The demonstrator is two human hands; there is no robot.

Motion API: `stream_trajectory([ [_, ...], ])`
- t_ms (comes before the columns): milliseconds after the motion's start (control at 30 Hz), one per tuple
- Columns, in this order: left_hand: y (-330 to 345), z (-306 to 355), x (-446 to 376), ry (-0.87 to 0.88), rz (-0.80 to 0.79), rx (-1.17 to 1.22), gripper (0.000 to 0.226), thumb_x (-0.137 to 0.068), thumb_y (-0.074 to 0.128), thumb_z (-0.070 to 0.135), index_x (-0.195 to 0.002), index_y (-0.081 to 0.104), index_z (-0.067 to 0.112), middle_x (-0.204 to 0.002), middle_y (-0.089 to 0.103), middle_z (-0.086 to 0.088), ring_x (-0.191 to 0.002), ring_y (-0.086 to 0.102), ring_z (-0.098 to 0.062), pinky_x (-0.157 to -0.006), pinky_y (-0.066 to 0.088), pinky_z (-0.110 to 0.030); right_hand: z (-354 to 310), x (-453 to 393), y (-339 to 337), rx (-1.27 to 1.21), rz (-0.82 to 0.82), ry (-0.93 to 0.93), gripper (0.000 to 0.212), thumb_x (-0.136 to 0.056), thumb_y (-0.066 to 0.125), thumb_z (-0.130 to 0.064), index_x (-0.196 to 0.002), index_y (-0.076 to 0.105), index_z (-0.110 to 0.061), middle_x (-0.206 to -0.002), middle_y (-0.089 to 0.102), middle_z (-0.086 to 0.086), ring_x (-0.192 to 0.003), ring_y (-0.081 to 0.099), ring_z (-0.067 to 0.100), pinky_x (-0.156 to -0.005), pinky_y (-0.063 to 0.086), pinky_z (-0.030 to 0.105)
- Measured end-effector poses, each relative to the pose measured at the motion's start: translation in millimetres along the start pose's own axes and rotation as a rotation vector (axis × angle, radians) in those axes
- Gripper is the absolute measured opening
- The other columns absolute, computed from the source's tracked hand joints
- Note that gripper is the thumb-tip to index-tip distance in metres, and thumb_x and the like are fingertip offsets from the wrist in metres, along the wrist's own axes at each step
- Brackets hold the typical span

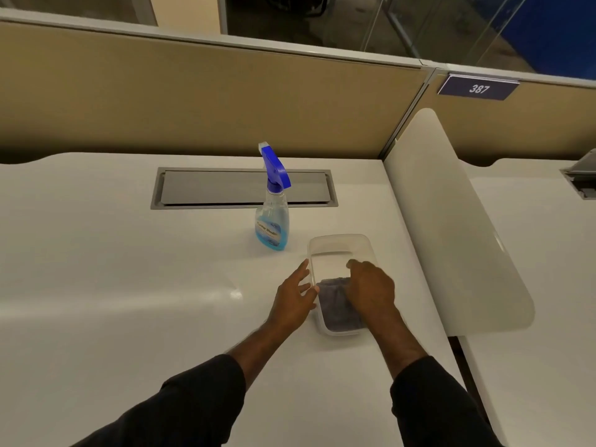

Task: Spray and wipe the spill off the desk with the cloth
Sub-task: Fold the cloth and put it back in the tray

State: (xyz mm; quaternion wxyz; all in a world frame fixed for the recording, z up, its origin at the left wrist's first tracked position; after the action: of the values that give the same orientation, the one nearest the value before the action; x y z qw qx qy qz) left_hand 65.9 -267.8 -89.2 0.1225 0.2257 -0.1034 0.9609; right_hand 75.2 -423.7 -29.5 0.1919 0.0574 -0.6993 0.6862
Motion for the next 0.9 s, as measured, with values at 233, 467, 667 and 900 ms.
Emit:
stream_trajectory([
  [233, -1, -1, 0, -0.019, 0.011, 0.038, 0.062, -0.094, 0.060, 0.028, -0.148, 0.032, 0.027, -0.154, 0.039, -0.003, -0.129, 0.053, -0.026, -0.092, 0.055, -0.037, -82, -33, -87, -0.831, 0.233, -0.276, 0.052, -0.089, 0.076, -0.039, -0.135, 0.059, -0.023, -0.132, 0.066, 0.000, -0.107, 0.062, 0.011, -0.080, 0.050, 0.017],
  [467, 1, -3, -6, -0.063, -0.040, -0.062, 0.067, -0.087, 0.052, 0.052, -0.146, 0.033, 0.026, -0.154, 0.038, -0.003, -0.136, 0.045, -0.024, -0.108, 0.044, -0.043, -140, -54, -113, -1.154, 0.423, -0.397, 0.051, -0.083, 0.082, -0.036, -0.124, 0.055, -0.021, -0.118, 0.061, -0.012, -0.097, 0.063, 0.001, -0.073, 0.055, 0.009],
  [667, 4, -10, -14, -0.086, -0.103, -0.124, 0.063, -0.095, 0.044, 0.047, -0.150, 0.025, 0.024, -0.158, 0.030, -0.006, -0.142, 0.036, -0.027, -0.112, 0.038, -0.044, -138, -59, -117, -1.095, 0.534, -0.389, 0.047, -0.085, 0.082, -0.025, -0.123, 0.060, -0.008, -0.120, 0.069, 0.009, -0.095, 0.063, 0.011, -0.075, 0.052, 0.010],
  [900, -4, -4, -15, -0.019, -0.024, 0.039, 0.066, -0.090, 0.064, 0.038, -0.148, 0.033, 0.029, -0.153, 0.040, -0.001, -0.130, 0.050, -0.023, -0.070, 0.055, -0.017, -88, -37, -188, -1.196, 0.713, -0.391, 0.031, -0.080, 0.084, -0.015, -0.106, 0.071, -0.008, -0.088, 0.068, -0.005, -0.071, 0.056, -0.002, -0.067, 0.048, 0.011],
])
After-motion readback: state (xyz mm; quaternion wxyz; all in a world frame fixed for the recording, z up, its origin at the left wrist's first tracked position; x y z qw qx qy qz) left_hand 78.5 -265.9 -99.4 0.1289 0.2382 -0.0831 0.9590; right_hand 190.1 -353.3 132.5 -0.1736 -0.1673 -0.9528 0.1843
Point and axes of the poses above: each hand's wrist, its own x-axis away from the middle knuckle, its own y-axis out of the palm, z = x × y, the point moved 6 cm from there along -x, towards the middle knuckle
